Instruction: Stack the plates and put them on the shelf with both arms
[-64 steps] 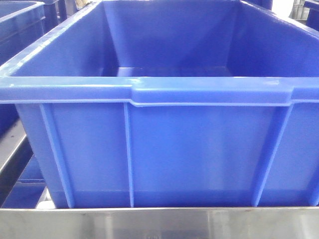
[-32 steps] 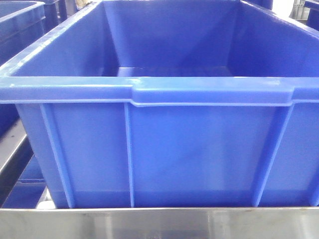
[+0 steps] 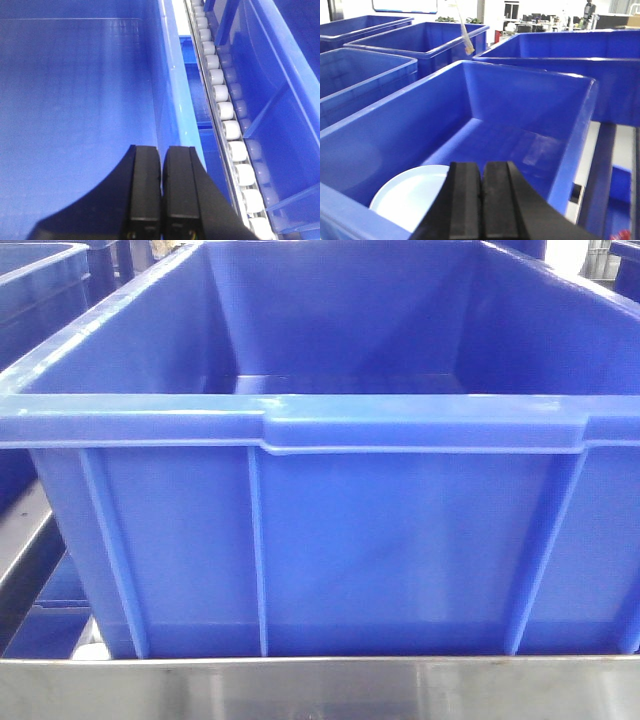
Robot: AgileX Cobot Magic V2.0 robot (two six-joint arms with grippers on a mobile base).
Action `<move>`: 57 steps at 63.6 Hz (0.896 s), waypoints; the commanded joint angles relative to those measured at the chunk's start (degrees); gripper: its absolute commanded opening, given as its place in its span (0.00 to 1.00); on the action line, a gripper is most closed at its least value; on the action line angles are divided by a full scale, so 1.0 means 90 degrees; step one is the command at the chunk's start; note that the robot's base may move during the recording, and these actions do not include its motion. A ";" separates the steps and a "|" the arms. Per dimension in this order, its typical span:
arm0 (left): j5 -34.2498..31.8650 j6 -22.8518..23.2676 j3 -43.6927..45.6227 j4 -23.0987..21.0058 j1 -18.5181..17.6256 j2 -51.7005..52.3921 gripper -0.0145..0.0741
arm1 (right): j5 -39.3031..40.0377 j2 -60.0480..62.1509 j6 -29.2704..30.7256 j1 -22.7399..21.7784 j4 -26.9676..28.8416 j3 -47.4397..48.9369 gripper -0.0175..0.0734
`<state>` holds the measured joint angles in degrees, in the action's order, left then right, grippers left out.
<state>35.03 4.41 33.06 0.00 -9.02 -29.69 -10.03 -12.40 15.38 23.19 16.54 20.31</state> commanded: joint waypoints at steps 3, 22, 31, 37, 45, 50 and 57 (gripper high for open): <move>-0.0464 0.0067 0.0184 0.0000 0.0001 -0.0055 0.26 | 0.0428 -0.0040 -0.0677 -0.0601 -0.0504 0.0143 0.26; -0.0464 0.0067 0.0184 0.0000 0.0001 -0.0055 0.26 | 0.0569 0.0933 -0.1374 -0.2321 -0.0990 -0.0966 0.26; -0.0464 0.0067 0.0184 0.0000 0.0001 -0.0055 0.26 | 0.0851 0.1495 -0.1422 -0.2576 -0.0990 -0.1675 0.26; -0.0464 0.0067 0.0184 0.0000 0.0001 -0.0055 0.26 | 0.1115 0.1580 -0.1498 -0.2634 -0.0990 -0.2042 0.26; -0.0464 0.0067 0.0184 0.0000 0.0001 -0.0055 0.26 | 0.1346 0.1586 -0.1766 -0.2648 -0.0996 -0.2338 0.26; -0.0464 0.0067 0.0184 0.0000 0.0001 -0.0055 0.26 | 0.1373 0.1586 -0.1760 -0.2648 -0.0995 -0.2338 0.26; -0.0464 0.0067 0.0184 0.0000 0.0001 -0.0055 0.26 | 0.1378 0.1586 -0.1759 -0.2648 -0.0995 -0.2338 0.26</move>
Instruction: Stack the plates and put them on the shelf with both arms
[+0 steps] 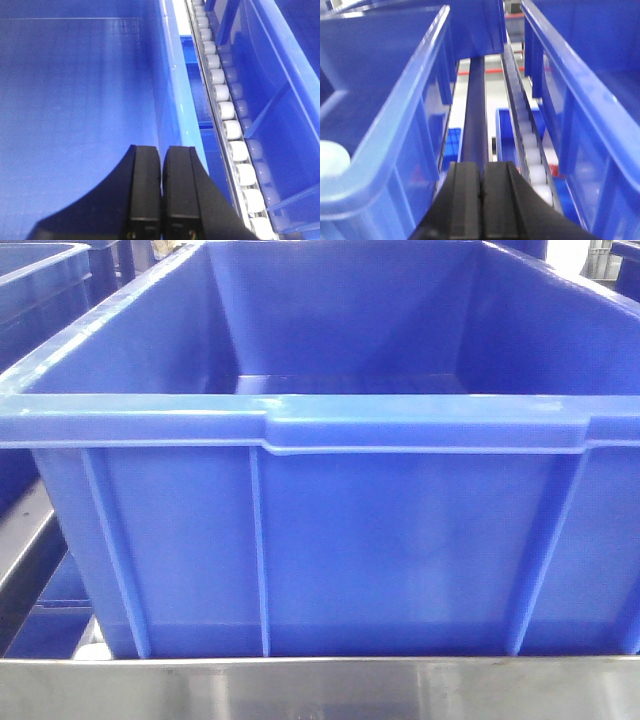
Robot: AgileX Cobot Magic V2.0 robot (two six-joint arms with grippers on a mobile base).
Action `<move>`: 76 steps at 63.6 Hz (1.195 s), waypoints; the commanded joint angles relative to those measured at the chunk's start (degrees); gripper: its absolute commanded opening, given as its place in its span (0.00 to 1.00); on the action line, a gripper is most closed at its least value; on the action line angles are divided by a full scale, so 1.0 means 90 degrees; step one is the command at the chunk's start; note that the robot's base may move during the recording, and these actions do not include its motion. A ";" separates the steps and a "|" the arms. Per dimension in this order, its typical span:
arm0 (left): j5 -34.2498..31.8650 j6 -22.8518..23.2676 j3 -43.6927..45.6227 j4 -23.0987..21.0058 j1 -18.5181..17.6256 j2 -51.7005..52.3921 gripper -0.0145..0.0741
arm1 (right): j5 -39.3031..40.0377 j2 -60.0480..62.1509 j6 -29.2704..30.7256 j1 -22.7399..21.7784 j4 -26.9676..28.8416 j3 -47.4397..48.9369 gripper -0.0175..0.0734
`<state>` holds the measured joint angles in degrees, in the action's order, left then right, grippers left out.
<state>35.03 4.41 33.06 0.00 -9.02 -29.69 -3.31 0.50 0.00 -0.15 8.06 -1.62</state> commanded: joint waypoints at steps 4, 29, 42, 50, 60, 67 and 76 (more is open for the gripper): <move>-0.0464 0.0067 0.0184 0.0000 0.0001 -0.0055 0.26 | 0.0633 0.0147 -0.0050 -0.0054 -0.0053 0.0098 0.26; -0.0464 0.0067 0.0184 0.0000 0.0001 -0.0055 0.26 | 0.0633 0.0147 -0.0050 -0.0054 -0.0053 0.0098 0.26; -0.0464 0.0067 0.0184 0.0000 0.0001 -0.0055 0.26 | 0.0633 0.0147 -0.0050 -0.0054 -0.0053 0.0098 0.26; -0.0464 0.0067 0.0140 0.0000 0.0001 -0.0055 0.26 | 0.0633 0.0147 -0.0050 -0.0054 -0.0053 0.0098 0.26; -0.0664 0.0067 -0.0182 0.0000 0.0001 0.0252 0.26 | 0.0633 0.0147 -0.0050 -0.0054 -0.0053 0.0098 0.26; -0.1406 0.0067 -0.0751 0.0000 0.0001 0.0841 0.26 | 0.0633 0.0147 -0.0050 -0.0054 -0.0053 0.0098 0.26; -0.2358 0.0044 -0.1706 0.0000 0.0147 0.1717 0.26 | 0.0633 0.0147 -0.0050 -0.0054 -0.0053 0.0098 0.26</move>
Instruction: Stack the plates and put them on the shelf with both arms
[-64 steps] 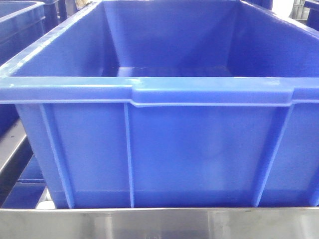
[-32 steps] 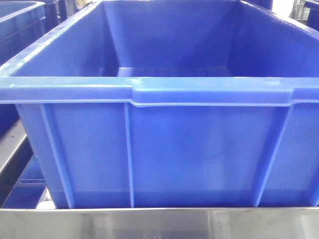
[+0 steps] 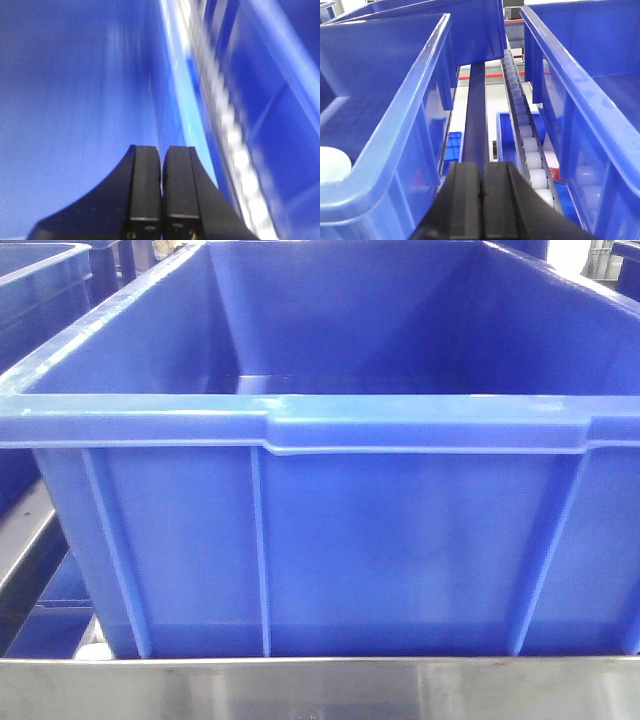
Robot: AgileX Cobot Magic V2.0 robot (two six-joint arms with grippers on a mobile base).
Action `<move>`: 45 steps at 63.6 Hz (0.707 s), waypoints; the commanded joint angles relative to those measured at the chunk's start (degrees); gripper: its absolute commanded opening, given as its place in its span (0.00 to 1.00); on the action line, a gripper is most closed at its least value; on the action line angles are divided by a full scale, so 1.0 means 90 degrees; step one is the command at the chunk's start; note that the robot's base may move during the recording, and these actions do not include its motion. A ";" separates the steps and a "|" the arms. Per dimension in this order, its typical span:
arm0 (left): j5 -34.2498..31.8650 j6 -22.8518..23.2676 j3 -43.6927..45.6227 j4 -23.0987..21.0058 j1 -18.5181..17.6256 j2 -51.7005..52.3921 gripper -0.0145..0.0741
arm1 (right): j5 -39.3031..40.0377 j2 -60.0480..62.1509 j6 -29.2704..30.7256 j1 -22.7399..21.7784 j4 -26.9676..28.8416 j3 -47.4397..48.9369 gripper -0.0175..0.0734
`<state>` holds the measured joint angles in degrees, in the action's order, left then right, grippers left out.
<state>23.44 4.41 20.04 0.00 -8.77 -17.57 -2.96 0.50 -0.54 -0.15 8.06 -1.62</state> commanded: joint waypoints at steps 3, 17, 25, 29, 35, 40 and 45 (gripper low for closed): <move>-0.1247 0.0014 -0.0589 0.0000 0.0236 0.0684 0.26 | 0.0593 0.0147 0.0010 -0.0054 -0.0053 0.0098 0.26; -0.1996 -0.0312 -0.1819 0.0199 0.0711 0.2122 0.26 | 0.0593 0.0147 0.0010 -0.0054 -0.0053 0.0098 0.26; -0.2942 -0.0360 -0.2470 0.0199 0.0708 0.2094 0.26 | 0.0587 0.0147 0.0010 -0.0054 -0.0053 0.0098 0.26; -0.2679 -0.0360 -0.2414 0.0199 0.0708 0.2117 0.26 | 0.0579 0.0147 0.0010 -0.0054 -0.0053 0.0098 0.26; -0.2770 -0.0360 -0.2442 0.0199 0.0708 0.2117 0.26 | 0.0579 0.0147 0.0010 -0.0054 -0.0053 0.0098 0.26; -0.2782 -0.0360 -0.2442 0.0185 0.0708 0.2117 0.26 | 0.0579 0.0147 0.0010 -0.0054 -0.0053 0.0098 0.26; -0.2784 -0.0360 -0.2442 0.0184 0.0708 0.2117 0.26 | 0.0579 0.0147 0.0010 -0.0054 -0.0053 0.0098 0.26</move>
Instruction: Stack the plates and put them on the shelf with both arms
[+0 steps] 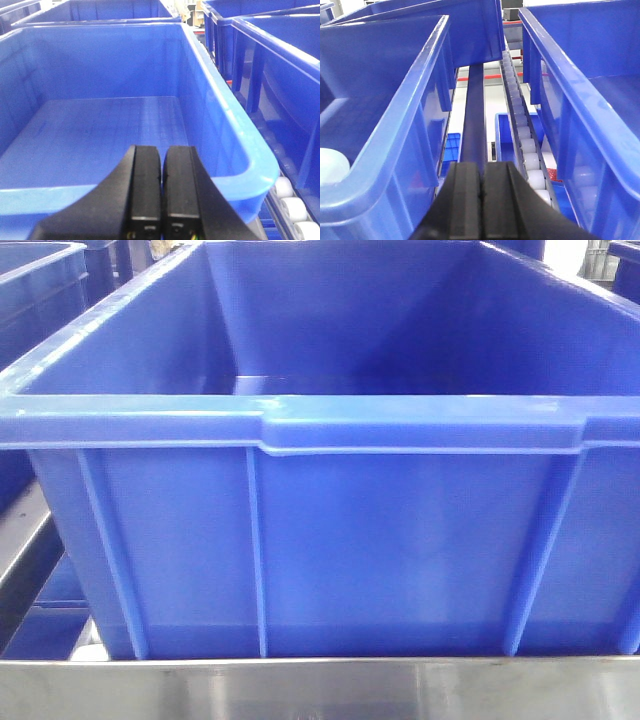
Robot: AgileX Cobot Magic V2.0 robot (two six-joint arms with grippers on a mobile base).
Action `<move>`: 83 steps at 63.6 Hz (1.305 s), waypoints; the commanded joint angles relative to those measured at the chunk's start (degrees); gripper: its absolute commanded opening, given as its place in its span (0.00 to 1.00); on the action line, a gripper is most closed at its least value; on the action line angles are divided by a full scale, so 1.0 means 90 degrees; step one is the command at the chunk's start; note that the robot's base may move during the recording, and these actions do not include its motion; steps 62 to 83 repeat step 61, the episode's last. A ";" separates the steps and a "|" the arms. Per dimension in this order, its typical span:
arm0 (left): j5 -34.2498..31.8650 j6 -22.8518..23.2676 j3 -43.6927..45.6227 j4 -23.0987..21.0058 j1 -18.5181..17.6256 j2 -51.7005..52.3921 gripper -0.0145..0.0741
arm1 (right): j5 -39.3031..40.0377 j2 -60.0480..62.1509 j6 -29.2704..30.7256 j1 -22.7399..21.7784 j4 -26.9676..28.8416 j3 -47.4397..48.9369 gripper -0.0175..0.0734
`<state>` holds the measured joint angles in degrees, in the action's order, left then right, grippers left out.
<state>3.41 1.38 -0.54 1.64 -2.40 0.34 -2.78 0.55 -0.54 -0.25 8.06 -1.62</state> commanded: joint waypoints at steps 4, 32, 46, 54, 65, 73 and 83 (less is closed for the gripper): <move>-0.0558 -0.0024 -0.0155 0.0001 0.0000 0.0126 0.26 | 0.0559 0.0141 0.0010 -0.0044 -0.0053 0.0098 0.26; -0.0572 -0.0024 -0.0155 0.0001 0.0000 0.0126 0.26 | 0.0559 0.0141 0.0010 -0.0044 -0.0053 0.0098 0.26; -0.0572 -0.0024 -0.0155 0.0001 0.0000 0.0126 0.26 | 0.0559 0.0141 0.0010 -0.0044 -0.0053 0.0098 0.26; -0.0572 -0.0024 -0.0155 0.0001 0.0000 0.0126 0.26 | 0.0559 0.0141 0.0010 -0.0044 -0.0053 0.0098 0.26; -0.0572 -0.0024 -0.0155 0.0001 0.0000 0.0126 0.26 | 0.0559 0.0141 0.0010 -0.0044 -0.0053 0.0098 0.26; -0.0572 -0.0024 -0.0155 0.0001 0.0000 0.0126 0.26 | 0.0559 0.0141 0.0010 -0.0044 -0.0053 0.0098 0.26; -0.0572 -0.0024 -0.0155 0.0001 0.0000 0.0126 0.26 | 0.0559 0.0141 0.0010 -0.0044 -0.0053 0.0098 0.26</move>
